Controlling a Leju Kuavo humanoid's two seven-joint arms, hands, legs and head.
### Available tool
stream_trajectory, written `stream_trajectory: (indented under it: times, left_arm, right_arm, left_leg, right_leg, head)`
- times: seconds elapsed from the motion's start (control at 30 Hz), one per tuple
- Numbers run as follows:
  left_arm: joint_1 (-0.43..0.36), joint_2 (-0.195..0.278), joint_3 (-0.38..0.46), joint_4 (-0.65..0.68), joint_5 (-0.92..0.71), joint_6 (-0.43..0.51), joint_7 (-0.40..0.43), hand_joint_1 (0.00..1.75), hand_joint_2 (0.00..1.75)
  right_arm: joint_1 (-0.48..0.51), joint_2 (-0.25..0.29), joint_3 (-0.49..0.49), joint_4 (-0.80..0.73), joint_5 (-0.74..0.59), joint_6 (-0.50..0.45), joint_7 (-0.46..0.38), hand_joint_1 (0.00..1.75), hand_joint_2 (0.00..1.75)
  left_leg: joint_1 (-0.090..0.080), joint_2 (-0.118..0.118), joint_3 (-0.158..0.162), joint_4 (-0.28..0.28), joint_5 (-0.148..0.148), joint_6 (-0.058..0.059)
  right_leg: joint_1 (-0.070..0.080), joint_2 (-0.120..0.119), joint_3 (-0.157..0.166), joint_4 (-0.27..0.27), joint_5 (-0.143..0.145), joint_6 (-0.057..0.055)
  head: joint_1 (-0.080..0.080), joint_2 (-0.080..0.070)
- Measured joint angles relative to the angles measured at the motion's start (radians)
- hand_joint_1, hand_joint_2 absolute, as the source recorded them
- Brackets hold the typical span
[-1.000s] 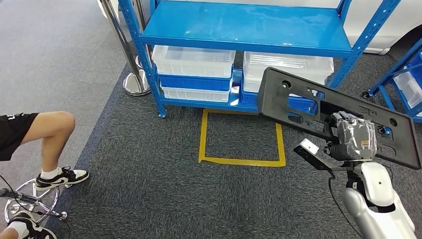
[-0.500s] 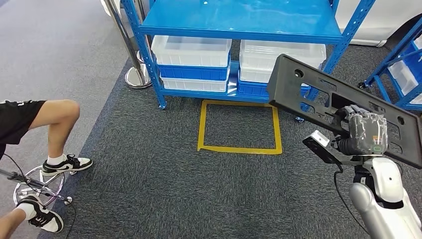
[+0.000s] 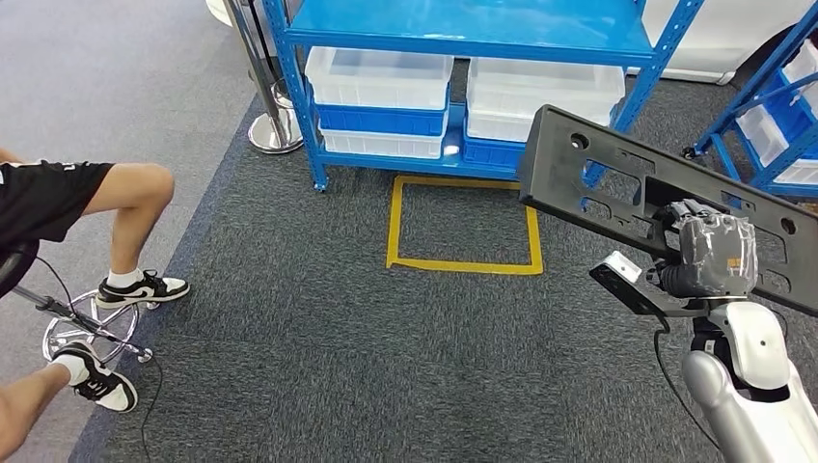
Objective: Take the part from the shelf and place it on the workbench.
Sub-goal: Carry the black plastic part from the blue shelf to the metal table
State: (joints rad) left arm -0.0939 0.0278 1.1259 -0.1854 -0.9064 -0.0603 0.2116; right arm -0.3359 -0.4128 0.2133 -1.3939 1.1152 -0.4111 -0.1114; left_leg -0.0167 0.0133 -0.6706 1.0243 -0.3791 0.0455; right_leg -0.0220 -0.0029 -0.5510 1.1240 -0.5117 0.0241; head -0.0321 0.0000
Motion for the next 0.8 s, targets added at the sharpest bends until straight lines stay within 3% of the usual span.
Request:
stream_trajectory:
  times: [0.07,0.13,0.17,0.2,0.27,0.3,0.33,0.37,0.4,0.43,0.5,0.53,0.57,0.63,0.67,0.73,0.8]
  left_arm:
    - [0.001,0.001,0.000,0.000,-0.005,0.001,0.001,0.00,1.75]
    - [0.004,0.002,0.000,0.000,-0.010,0.002,0.000,0.00,1.75]
    - [0.006,0.002,0.000,0.000,-0.011,0.002,-0.003,0.00,1.75]
    - [0.008,0.003,0.000,0.000,-0.012,0.002,-0.006,0.00,1.75]
    - [0.010,0.003,0.000,0.000,-0.013,0.000,-0.013,0.00,1.75]
    - [0.010,0.003,0.000,0.000,-0.014,0.000,-0.014,0.00,1.75]
    - [0.010,0.003,0.000,0.000,-0.015,-0.001,-0.016,0.00,1.75]
    - [0.010,0.003,0.000,0.000,-0.016,-0.001,-0.016,0.00,1.75]
    - [0.010,0.003,0.000,0.000,-0.017,-0.002,-0.017,0.00,1.75]
    - [0.010,0.004,0.000,0.000,-0.018,-0.002,-0.017,0.00,1.75]
    - [0.011,0.007,0.000,0.000,-0.020,-0.002,-0.018,0.00,1.75]
    - [0.011,0.009,0.000,0.000,-0.021,-0.002,-0.018,0.00,1.75]
    - [0.011,0.010,0.000,0.000,-0.022,-0.002,-0.019,0.00,1.75]
    - [0.011,0.011,0.000,0.000,-0.023,-0.002,-0.019,0.00,1.75]
    - [0.010,0.011,0.000,0.000,-0.023,-0.002,-0.019,0.00,1.75]
    - [0.011,0.010,0.000,0.000,-0.023,-0.003,-0.019,0.00,1.75]
    - [0.014,0.010,0.000,0.000,-0.023,-0.004,-0.019,0.00,1.75]
  right_arm:
    - [0.002,-0.003,-0.004,-0.003,-0.009,0.003,0.001,1.75,1.75]
    - [0.006,-0.005,-0.008,-0.004,-0.019,0.009,0.001,1.75,1.75]
    - [0.008,-0.005,-0.009,-0.004,-0.024,0.012,0.002,1.75,1.75]
    - [0.010,-0.005,-0.011,-0.004,-0.030,0.015,0.002,1.75,1.75]
    - [0.013,-0.008,-0.017,-0.004,-0.044,0.020,0.002,1.75,1.75]
    - [0.016,-0.009,-0.020,-0.005,-0.050,0.022,0.002,1.75,1.75]
    - [0.019,-0.011,-0.022,-0.006,-0.055,0.025,0.002,1.75,1.75]
    - [0.021,-0.013,-0.023,-0.006,-0.058,0.028,0.001,1.75,1.75]
    - [0.024,-0.015,-0.024,-0.007,-0.060,0.030,0.001,1.75,1.75]
    - [0.026,-0.018,-0.025,-0.009,-0.061,0.032,0.000,1.75,1.75]
    - [0.027,-0.022,-0.028,-0.013,-0.061,0.035,0.000,1.75,1.75]
    - [0.026,-0.023,-0.029,-0.015,-0.061,0.035,0.000,1.75,1.75]
    - [0.025,-0.025,-0.030,-0.017,-0.061,0.035,0.000,1.75,1.75]
    - [0.029,-0.031,-0.032,-0.020,-0.062,0.037,0.000,1.75,1.75]
    - [0.031,-0.036,-0.034,-0.022,-0.063,0.037,0.000,1.75,1.75]
    - [0.032,-0.045,-0.039,-0.026,-0.064,0.039,0.001,1.75,1.75]
    - [0.033,-0.049,-0.041,-0.028,-0.064,0.040,0.001,1.75,1.75]
  left_leg:
    - [-0.002,-0.001,-0.015,0.010,0.015,-0.009]
    - [0.001,-0.002,-0.022,0.010,0.024,-0.020]
    - [0.003,-0.003,-0.029,0.022,0.005,-0.027]
    - [0.006,-0.004,-0.041,0.052,-0.032,-0.035]
    - [0.013,-0.005,-0.072,0.162,-0.133,-0.048]
    - [0.016,-0.005,-0.085,0.224,-0.167,-0.052]
    - [0.018,-0.005,-0.089,0.270,-0.177,-0.054]
    - [0.019,-0.006,-0.077,0.285,-0.166,-0.053]
    - [0.020,-0.009,-0.047,0.263,-0.143,-0.050]
    - [0.020,-0.020,0.001,0.206,-0.120,-0.044]
    - [0.019,-0.062,0.105,0.062,-0.112,-0.027]
    - [0.017,-0.078,0.137,0.013,-0.118,-0.021]
    - [0.015,-0.083,0.153,-0.012,-0.124,-0.017]
    - [0.013,-0.064,0.157,-0.030,-0.113,-0.010]
    - [0.014,-0.052,0.158,-0.040,-0.104,-0.004]
    - [0.017,-0.028,0.152,-0.055,-0.086,0.010]
    - [0.013,-0.004,0.140,-0.055,-0.079,0.017]
  right_leg:
    - [0.005,0.000,0.042,-0.080,-0.043,-0.010]
    - [0.004,-0.002,0.030,-0.087,-0.033,-0.026]
    - [0.004,-0.003,0.022,-0.088,-0.023,-0.035]
    - [0.002,-0.002,0.012,-0.088,-0.012,-0.042]
    - [0.001,0.003,-0.011,-0.088,0.010,-0.047]
    - [0.001,0.008,-0.023,-0.087,0.020,-0.046]
    - [0.001,0.012,-0.036,-0.087,0.030,-0.045]
    - [0.001,0.019,-0.049,-0.086,0.040,-0.042]
    - [0.001,0.026,-0.060,-0.085,0.049,-0.040]
    - [0.000,0.034,-0.069,-0.085,0.058,-0.037]
    - [-0.001,0.047,-0.082,-0.085,0.072,-0.029]
    - [-0.002,0.054,-0.086,-0.086,0.079,-0.024]
    - [-0.004,0.062,-0.088,-0.089,0.087,-0.016]
    - [-0.007,0.076,-0.091,-0.096,0.099,-0.001]
    - [-0.006,0.071,-0.096,-0.090,0.093,0.003]
    - [-0.003,0.041,-0.130,-0.021,0.042,0.006]
    - [-0.002,0.018,-0.183,0.109,-0.030,0.011]
  head:
    - [0.000,0.000]
    - [0.000,0.000]
    - [0.000,0.000]
    - [0.000,0.000]
    - [-0.001,0.000]
    - [-0.001,0.000]
    - [-0.001,0.000]
    - [-0.001,0.000]
    - [-0.001,0.000]
    - [-0.002,0.000]
    - [-0.001,0.000]
    - [-0.001,0.000]
    - [-0.001,0.000]
    - [-0.001,0.000]
    - [0.000,0.000]
    - [0.003,0.000]
    - [0.006,0.000]
